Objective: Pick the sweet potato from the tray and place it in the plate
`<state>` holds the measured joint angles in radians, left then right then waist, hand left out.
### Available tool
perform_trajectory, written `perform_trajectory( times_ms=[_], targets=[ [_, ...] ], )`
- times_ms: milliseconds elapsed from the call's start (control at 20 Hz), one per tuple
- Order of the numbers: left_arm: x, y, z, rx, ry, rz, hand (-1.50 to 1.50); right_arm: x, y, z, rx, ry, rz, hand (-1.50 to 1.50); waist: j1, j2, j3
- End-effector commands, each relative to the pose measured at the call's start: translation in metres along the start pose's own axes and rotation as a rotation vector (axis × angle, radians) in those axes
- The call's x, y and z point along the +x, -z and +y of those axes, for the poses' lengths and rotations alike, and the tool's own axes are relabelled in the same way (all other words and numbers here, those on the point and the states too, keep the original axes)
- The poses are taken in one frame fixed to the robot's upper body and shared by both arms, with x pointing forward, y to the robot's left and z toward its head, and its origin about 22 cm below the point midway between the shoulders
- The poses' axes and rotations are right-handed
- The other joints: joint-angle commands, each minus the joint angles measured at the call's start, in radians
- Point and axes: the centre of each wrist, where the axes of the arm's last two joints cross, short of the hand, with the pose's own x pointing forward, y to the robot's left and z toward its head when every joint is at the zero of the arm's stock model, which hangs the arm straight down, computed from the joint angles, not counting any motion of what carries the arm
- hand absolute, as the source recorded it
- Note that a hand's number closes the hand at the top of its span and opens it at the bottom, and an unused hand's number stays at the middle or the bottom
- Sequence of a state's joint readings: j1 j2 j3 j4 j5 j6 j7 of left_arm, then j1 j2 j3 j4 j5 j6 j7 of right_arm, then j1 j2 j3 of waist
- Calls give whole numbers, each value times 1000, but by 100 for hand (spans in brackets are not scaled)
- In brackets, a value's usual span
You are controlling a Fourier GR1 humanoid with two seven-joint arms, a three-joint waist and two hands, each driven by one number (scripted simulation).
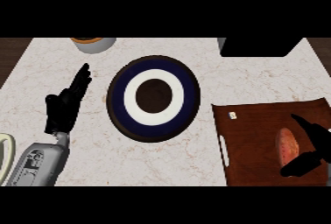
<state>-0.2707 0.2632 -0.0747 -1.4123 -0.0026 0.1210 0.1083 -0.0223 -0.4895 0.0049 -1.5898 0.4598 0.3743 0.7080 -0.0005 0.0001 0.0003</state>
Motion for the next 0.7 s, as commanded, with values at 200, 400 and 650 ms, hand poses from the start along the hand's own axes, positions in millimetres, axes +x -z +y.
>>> perform_trajectory(
  times_ms=[200, 400, 650],
  targets=[
    [4, 5, 4, 0, -6, -11, 0, 7, 22, 25, 15, -5, 11, -150, 1, 0, 0],
    [-9, -18, 4, 14, 8, -3, 0, -6, -4, 31, -92, -8, -45, 150, -1, -1, 0],
    [-10, 8, 5, -10, 2, 2, 0, -1, 26, 13, -112, -26, -52, 150, -1, 0, 0]
  ],
)
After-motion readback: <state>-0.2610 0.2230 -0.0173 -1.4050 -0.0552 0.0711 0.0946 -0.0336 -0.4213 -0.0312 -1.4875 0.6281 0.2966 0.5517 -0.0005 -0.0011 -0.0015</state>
